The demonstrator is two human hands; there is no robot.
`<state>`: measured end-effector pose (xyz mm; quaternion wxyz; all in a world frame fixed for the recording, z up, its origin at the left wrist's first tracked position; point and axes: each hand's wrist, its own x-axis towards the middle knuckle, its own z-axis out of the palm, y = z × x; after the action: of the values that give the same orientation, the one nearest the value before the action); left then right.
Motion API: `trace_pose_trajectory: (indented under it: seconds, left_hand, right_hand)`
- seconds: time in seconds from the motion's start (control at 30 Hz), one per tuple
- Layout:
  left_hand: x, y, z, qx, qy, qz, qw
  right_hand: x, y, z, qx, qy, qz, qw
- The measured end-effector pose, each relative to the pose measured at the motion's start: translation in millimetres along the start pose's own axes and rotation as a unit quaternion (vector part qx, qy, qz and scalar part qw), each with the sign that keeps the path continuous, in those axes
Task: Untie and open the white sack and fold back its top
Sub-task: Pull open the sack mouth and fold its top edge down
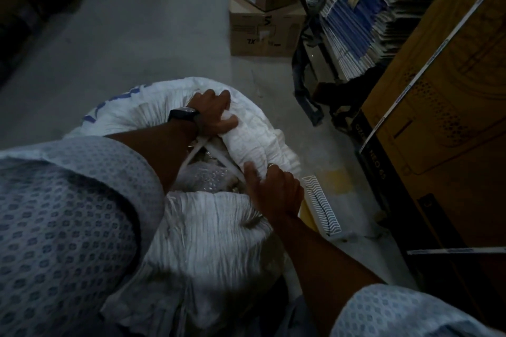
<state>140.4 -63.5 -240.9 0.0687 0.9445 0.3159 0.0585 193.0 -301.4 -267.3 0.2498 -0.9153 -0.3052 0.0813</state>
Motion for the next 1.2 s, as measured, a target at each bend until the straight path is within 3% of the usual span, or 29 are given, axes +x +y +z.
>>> trace_pose_trajectory:
  seconds: [0.13,0.33,0.57,0.7,0.83,1.0,1.07,1.13,1.2]
  left_hand:
    - [-13.8,-0.7,-30.2,0.005,0.022,0.072,0.997]
    - [-64.2,10.6,-88.4,0.055,0.127,0.152,0.979]
    - [-157.1,-13.8,-107.9,0.061,0.153,0.047,0.985]
    - [-212.1,-30.5,-85.6,0.074,0.099,-0.037,0.992]
    - [-235.1,-51.9,-67.8,0.079,0.055,-0.077,0.992]
    - [-220.9,-71.2,-63.7,0.055,0.048,-0.090,0.993]
    - [-207.2,-73.8,-65.4,0.058,0.055,-0.110,0.991]
    - [-186.4,-74.7,-68.6,0.081,0.068,-0.139,0.985]
    - [-159.6,-76.3,-70.8,0.124,0.047,-0.166,0.977]
  right_hand:
    - [-5.8,-6.3,-10.9,-0.016,0.031,-0.021,0.999]
    - [-18.6,-32.5,-36.8,-0.057,0.089,-0.112,0.988]
    - [-26.4,-79.8,-64.7,-0.133,0.107,-0.303,0.938]
    - [-26.7,-102.3,-57.2,-0.170,0.041,-0.420,0.890]
    - [-23.1,-106.6,-42.8,-0.192,-0.076,-0.397,0.895]
    - [-2.6,-107.2,-13.5,-0.188,-0.115,-0.361,0.906]
    - [6.0,-110.9,-1.1,-0.172,-0.068,-0.363,0.913]
    - [15.7,-117.1,15.3,-0.160,0.073,-0.389,0.904]
    - [27.6,-126.6,25.1,-0.186,0.167,-0.392,0.885]
